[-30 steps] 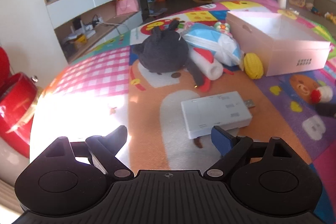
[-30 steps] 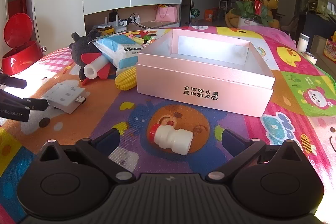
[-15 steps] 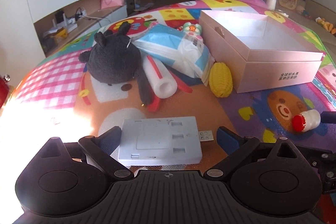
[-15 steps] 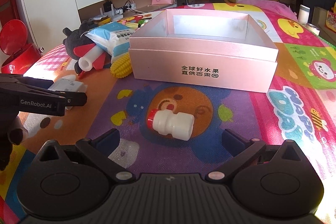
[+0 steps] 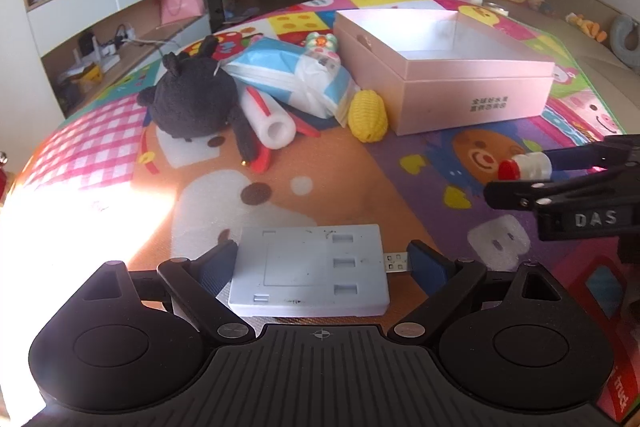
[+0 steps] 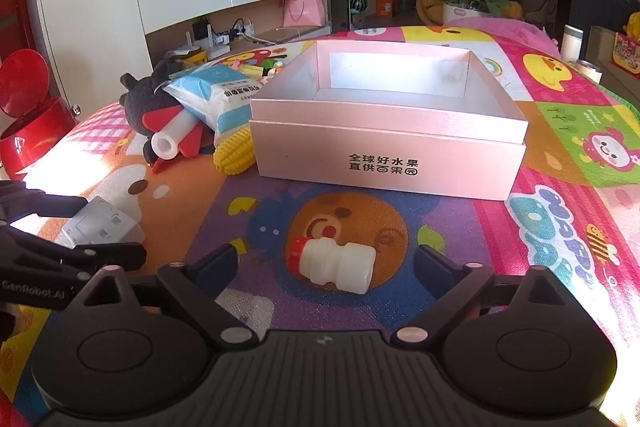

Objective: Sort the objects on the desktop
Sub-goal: 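Lift the hub with the left gripper while the right gripper carries the bottle toward the pink box, then lower the hub into the pink box and open the left gripper while the right gripper releases the bottle inside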

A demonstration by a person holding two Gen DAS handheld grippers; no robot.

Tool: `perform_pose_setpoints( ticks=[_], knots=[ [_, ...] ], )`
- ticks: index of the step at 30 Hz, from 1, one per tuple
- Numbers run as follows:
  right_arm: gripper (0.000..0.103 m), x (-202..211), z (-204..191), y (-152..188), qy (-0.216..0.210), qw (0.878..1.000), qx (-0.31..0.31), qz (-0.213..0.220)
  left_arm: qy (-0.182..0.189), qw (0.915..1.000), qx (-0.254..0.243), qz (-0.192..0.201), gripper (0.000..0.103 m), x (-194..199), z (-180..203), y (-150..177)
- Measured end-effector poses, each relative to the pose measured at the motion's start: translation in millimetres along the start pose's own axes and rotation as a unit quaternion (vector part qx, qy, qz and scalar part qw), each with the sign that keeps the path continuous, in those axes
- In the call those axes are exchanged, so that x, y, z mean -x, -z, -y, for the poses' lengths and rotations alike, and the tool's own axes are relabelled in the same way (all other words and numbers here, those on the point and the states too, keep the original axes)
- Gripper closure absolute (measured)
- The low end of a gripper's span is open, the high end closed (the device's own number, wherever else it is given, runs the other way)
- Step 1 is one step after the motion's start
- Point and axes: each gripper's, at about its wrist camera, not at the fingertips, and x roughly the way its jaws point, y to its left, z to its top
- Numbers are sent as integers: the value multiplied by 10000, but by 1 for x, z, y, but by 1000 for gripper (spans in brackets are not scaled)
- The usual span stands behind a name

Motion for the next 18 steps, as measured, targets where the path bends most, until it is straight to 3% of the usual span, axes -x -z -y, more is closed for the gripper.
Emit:
perform_pose_setpoints(
  ticks=[1, 2, 3, 4, 11, 15, 18],
  knots=[
    [24, -4, 1, -2, -17, 9999, -29, -136, 36, 10000, -39, 2, 8, 2, 2, 1],
    [25, -6, 1, -2, 7, 9998, -23, -176, 75, 9999, -93, 6, 8, 5, 5, 2],
    [36, -4, -1, -2, 71, 9999, 54, -118, 99, 9999, -141, 11, 8, 7, 8, 3],
    [56, -3, -2, -3, 60, 9998, 138, -146, 124, 9998, -181, 23, 8, 9, 10, 3],
    [56, 37, -3, -6, -49, 9979, 641, 56, 370, 9972, -496, 426, 8, 26, 31, -12],
    [56, 65, 1, -16, 92, 9943, 1001, 344, 363, 9910, -701, 1085, 8, 34, 41, -47],
    [56, 86, 12, -38, 424, 9889, 1110, 889, 402, 9834, -516, 1690, 8, 37, 42, -91]
  ],
)
